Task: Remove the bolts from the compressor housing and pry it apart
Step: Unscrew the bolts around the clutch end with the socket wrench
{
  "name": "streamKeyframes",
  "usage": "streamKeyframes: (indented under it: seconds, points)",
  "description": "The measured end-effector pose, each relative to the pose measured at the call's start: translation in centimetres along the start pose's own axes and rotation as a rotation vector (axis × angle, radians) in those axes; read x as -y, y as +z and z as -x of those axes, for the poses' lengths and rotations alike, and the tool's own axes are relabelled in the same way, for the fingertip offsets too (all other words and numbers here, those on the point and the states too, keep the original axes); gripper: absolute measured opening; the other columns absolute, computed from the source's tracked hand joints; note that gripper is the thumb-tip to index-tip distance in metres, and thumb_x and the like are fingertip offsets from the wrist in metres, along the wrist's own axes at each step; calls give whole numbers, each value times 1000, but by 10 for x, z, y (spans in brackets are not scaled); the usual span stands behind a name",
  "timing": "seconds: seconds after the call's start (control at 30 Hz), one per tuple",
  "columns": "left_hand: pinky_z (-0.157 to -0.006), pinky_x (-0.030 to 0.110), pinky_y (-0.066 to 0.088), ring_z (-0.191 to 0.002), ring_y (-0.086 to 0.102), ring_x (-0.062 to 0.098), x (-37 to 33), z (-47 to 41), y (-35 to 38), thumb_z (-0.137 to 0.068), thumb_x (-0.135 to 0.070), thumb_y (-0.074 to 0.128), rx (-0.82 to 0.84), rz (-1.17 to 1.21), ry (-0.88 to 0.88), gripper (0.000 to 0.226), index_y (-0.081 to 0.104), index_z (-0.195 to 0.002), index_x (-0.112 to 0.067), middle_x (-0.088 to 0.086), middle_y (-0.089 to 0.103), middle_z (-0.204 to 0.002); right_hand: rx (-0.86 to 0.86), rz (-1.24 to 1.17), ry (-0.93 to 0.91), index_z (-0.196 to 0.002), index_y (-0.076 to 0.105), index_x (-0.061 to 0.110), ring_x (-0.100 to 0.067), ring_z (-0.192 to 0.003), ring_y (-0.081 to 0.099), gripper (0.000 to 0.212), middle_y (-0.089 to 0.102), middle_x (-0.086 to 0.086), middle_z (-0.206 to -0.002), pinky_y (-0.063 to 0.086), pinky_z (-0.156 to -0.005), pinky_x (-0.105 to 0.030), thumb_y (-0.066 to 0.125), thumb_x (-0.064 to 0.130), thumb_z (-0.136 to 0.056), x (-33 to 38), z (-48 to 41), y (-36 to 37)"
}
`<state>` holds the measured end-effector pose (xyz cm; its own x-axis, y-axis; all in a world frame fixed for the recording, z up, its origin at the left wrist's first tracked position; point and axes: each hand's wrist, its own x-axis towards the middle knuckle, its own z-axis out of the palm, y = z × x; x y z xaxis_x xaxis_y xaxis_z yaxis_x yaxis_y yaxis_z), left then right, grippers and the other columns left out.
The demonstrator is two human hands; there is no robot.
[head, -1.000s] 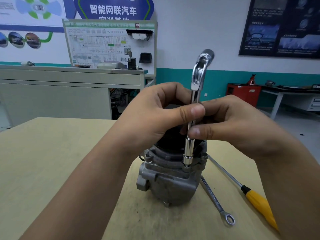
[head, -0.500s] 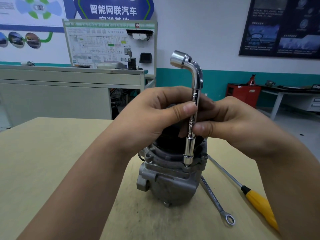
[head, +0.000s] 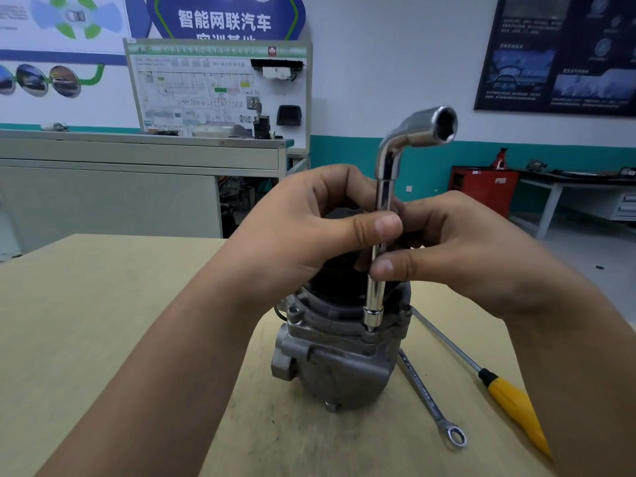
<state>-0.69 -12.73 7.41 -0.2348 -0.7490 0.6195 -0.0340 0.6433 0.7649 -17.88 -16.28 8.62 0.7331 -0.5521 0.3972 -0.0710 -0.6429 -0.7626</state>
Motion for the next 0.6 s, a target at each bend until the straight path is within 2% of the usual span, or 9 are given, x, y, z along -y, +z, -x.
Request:
streamKeyframes:
  seconds: [0.07,0.17,0.23,0.3,0.33,0.43,0.53,0.6]
  points:
    - [-69,17,51,-77,66,5,-1,0,0,-63,-18,78,1,-5,-8,17,66,-74,-15,-9,72,-79,-1,2,-14,-85,73,13,-17,-87,70,32,73,-8,-90,55,-77,-20,68,28,-57,-1,0,0]
    - [-70,18,50,-81,66,7,-3,0,0,-71,-22,73,31,-55,-18,9,74,-78,-26,-8,72,-82,16,5,-29,-87,72,10,-20,-92,69,26,73,-9,-93,54,-84,-25,68,23,-65,-2,-1,0]
    - [-66,22,52,-79,66,16,-3,1,0,-80,-20,65,38,-59,-15,14,76,-81,-29,-3,72,-83,12,6,-33,-86,73,14,-20,-94,69,23,74,-7,-93,53,-88,-29,70,27,-67,-3,0,0]
    - [-65,28,55,-82,65,30,-3,0,1,-85,-17,56,43,-57,-2,22,76,-83,-28,6,72,-90,3,16,-29,-84,74,16,-19,-95,69,19,74,-5,-92,52,-91,-32,67,23,-68,-4,0,-1]
    - [-64,26,54,-83,66,29,-4,1,2,-86,-15,55,48,-48,-1,25,76,-83,-27,5,73,-92,4,22,-28,-84,74,16,-19,-95,68,17,74,-4,-93,52,-91,-32,65,20,-69,-4,0,-1]
    - [-61,16,49,-75,66,7,-4,1,2,-86,-13,55,57,-33,-12,25,76,-80,-26,-4,73,-90,12,27,-26,-85,74,16,-21,-97,68,18,74,-6,-94,50,-93,-36,63,17,-71,-4,-1,-1]
    - [-60,17,48,-71,63,7,-3,1,1,-82,-18,65,52,-68,-14,16,75,-80,-29,-7,71,-81,12,8,-24,-87,74,16,-23,-99,67,20,74,-6,-96,50,-94,-37,67,22,-69,-4,0,-1]
    - [-63,18,49,-72,61,9,-2,0,0,-80,-19,64,36,-78,-16,16,75,-78,-29,-8,69,-76,14,3,-22,-90,73,16,-24,-100,66,26,74,-7,-97,50,-93,-37,70,27,-67,-3,1,-2]
